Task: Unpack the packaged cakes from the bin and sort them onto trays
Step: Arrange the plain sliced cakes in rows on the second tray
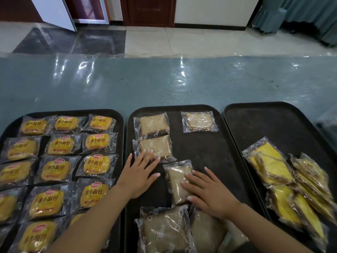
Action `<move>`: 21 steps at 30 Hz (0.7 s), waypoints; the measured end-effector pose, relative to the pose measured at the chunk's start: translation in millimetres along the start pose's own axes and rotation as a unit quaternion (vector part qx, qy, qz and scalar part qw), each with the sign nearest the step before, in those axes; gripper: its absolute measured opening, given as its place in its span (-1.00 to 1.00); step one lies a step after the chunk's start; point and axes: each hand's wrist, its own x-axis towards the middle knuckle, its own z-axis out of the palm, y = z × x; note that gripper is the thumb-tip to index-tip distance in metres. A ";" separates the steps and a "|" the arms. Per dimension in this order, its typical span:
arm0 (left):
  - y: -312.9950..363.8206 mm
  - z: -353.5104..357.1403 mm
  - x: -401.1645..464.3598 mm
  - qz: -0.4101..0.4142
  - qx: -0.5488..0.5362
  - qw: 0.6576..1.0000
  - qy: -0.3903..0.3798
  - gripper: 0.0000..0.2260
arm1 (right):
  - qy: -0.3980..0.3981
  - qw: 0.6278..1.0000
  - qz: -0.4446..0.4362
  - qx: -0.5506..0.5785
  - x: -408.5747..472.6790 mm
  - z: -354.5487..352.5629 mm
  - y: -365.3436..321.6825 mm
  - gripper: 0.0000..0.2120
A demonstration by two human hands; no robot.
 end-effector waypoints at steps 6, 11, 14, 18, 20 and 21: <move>0.2 -0.7 -0.2 0.005 -0.001 1.000 0.021 -0.25 | 0.049 0.996 0.079 -0.009 -0.9 -2.4 18.3 -0.53; -0.4 7.4 0.1 -0.001 0.019 0.998 0.057 -0.37 | 0.035 0.999 0.007 0.031 12.5 0.9 34.9 -0.57; -3.7 13.6 5.0 -0.008 0.035 0.997 0.066 -0.43 | 0.016 1.000 0.020 0.018 20.9 5.2 47.0 -0.55; -7.8 23.1 7.3 0.000 0.054 0.996 0.077 -0.46 | 0.037 0.989 0.141 -0.002 29.0 5.8 54.0 -0.51; -7.5 27.0 7.1 0.001 0.056 0.995 0.087 -0.45 | 0.051 0.978 0.202 -0.011 35.3 5.1 54.2 -0.48; -7.1 28.0 7.2 0.001 0.055 0.994 0.091 -0.45 | 0.054 0.973 0.226 -0.019 39.5 4.3 53.9 -0.47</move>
